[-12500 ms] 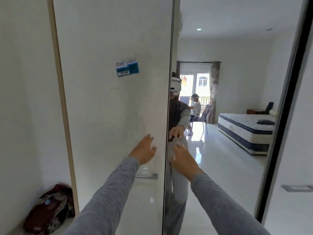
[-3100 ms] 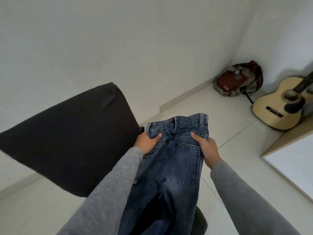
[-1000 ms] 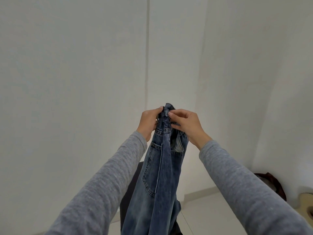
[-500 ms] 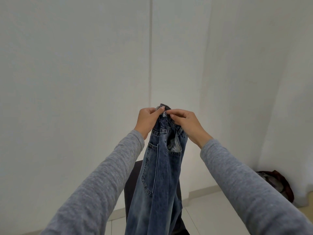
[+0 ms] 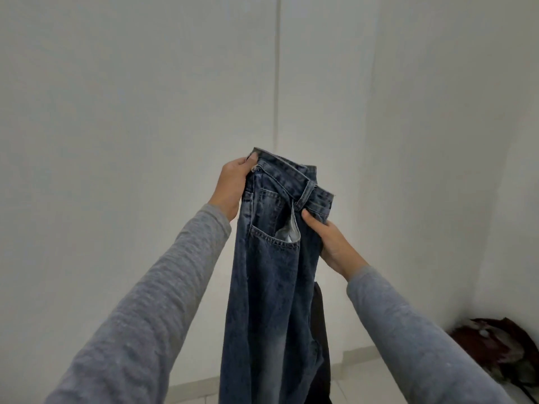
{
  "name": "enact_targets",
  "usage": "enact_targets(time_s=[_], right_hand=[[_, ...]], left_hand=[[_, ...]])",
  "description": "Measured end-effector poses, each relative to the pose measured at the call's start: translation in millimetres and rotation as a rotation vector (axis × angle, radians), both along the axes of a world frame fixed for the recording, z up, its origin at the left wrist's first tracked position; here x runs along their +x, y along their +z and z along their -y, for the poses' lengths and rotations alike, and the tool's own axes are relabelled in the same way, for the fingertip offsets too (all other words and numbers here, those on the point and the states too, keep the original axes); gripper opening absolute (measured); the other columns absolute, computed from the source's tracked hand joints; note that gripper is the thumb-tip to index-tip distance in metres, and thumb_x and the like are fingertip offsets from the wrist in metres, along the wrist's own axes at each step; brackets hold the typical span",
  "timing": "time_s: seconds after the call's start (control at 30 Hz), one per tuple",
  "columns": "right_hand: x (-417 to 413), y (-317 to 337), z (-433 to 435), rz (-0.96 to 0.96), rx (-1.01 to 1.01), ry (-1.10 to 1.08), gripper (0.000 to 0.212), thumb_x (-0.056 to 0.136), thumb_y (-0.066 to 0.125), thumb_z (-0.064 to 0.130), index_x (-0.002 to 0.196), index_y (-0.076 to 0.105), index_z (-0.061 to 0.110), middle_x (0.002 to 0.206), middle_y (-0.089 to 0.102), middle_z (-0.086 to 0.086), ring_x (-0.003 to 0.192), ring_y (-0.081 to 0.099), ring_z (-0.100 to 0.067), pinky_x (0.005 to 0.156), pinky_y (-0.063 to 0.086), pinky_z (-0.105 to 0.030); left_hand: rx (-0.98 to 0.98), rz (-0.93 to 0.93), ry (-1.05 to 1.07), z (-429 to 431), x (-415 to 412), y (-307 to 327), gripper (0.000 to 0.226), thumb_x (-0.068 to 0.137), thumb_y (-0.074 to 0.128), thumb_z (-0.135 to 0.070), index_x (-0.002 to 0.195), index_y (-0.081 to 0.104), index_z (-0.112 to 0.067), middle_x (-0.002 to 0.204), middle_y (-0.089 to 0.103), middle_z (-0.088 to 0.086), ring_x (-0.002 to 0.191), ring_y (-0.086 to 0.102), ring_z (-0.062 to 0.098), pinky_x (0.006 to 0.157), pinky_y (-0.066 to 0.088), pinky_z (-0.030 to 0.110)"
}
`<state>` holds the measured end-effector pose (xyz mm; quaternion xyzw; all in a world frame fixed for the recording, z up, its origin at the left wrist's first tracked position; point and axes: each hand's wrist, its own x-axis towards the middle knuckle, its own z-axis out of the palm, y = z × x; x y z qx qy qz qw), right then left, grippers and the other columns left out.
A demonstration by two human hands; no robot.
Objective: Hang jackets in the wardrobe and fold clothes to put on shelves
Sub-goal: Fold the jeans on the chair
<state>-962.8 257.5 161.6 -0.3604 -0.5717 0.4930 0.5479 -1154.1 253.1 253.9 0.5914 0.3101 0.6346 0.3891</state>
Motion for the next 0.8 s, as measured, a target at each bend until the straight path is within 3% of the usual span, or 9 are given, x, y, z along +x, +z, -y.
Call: enact_targets(time_s=[0.13, 0.23, 0.37, 0.47, 0.57, 0.7, 0.8], right_hand=[[-36, 28, 6, -0.047, 0.189, -0.149, 0.016, 0.082, 0.069, 0.034, 0.095, 0.069, 0.023, 0.098, 0.072, 0.003, 0.093, 0.067, -0.016, 0.079, 0.053, -0.026], [-59, 47, 6, -0.048, 0.276, -0.187, 0.013, 0.082, 0.071, 0.033, 0.093, 0.070, 0.025, 0.099, 0.071, 0.004, 0.095, 0.066, -0.014, 0.086, 0.053, -0.032], [-83, 68, 8, -0.046, 0.349, -0.290, 0.018, 0.081, 0.072, 0.035, 0.094, 0.071, 0.022, 0.099, 0.071, 0.002, 0.095, 0.066, -0.016, 0.090, 0.052, -0.039], [-89, 83, 11, -0.061, 0.363, -0.335, 0.023, 0.081, 0.072, 0.034, 0.096, 0.071, 0.018, 0.099, 0.071, 0.001, 0.094, 0.065, -0.016, 0.089, 0.052, -0.038], [-90, 89, 12, -0.069, 0.354, -0.350, 0.022, 0.080, 0.072, 0.034, 0.094, 0.071, 0.017, 0.096, 0.071, 0.001, 0.093, 0.065, -0.017, 0.086, 0.053, -0.035], [-87, 101, 15, -0.024, 0.360, -0.404, 0.016, 0.081, 0.071, 0.035, 0.087, 0.068, 0.021, 0.087, 0.066, 0.007, 0.091, 0.063, -0.016, 0.077, 0.049, -0.028], [-77, 130, 17, -0.001, 0.338, -0.421, 0.017, 0.077, 0.075, 0.038, 0.083, 0.067, 0.023, 0.086, 0.066, 0.006, 0.091, 0.063, -0.017, 0.078, 0.050, -0.029]], left_hand=[[0.054, -0.009, 0.144, 5, -32, 14, 0.032, 0.098, 0.047, -0.031, 0.094, 0.064, -0.004, 0.089, 0.068, 0.015, 0.079, 0.064, 0.028, 0.082, 0.053, 0.046], [0.079, 0.029, 0.317, 0, -65, 18, 0.033, 0.093, 0.051, -0.043, 0.088, 0.064, -0.013, 0.101, 0.067, 0.016, 0.096, 0.063, 0.032, 0.093, 0.048, 0.052], [-0.001, -0.012, 0.281, 5, -94, 5, 0.082, 0.065, 0.053, -0.083, 0.108, 0.065, -0.015, 0.111, 0.068, 0.004, 0.104, 0.064, 0.023, 0.094, 0.048, 0.046], [-0.097, -0.202, 0.073, 19, -104, -29, 0.073, 0.070, 0.063, -0.071, 0.118, 0.064, -0.016, 0.113, 0.069, 0.001, 0.107, 0.065, 0.019, 0.093, 0.049, 0.034], [-0.145, -0.266, 0.135, 21, -103, -57, 0.048, 0.078, 0.070, -0.049, 0.114, 0.064, -0.018, 0.110, 0.069, 0.000, 0.103, 0.065, 0.018, 0.082, 0.051, 0.023], [-0.017, -0.172, 0.303, 21, -89, -52, 0.037, 0.086, 0.063, -0.041, 0.113, 0.063, -0.015, 0.107, 0.068, -0.002, 0.098, 0.064, 0.012, 0.075, 0.051, 0.017], [0.064, -0.002, 0.299, 27, -75, -34, 0.035, 0.087, 0.061, -0.043, 0.109, 0.064, -0.016, 0.103, 0.070, 0.000, 0.093, 0.067, 0.011, 0.078, 0.055, 0.022]])
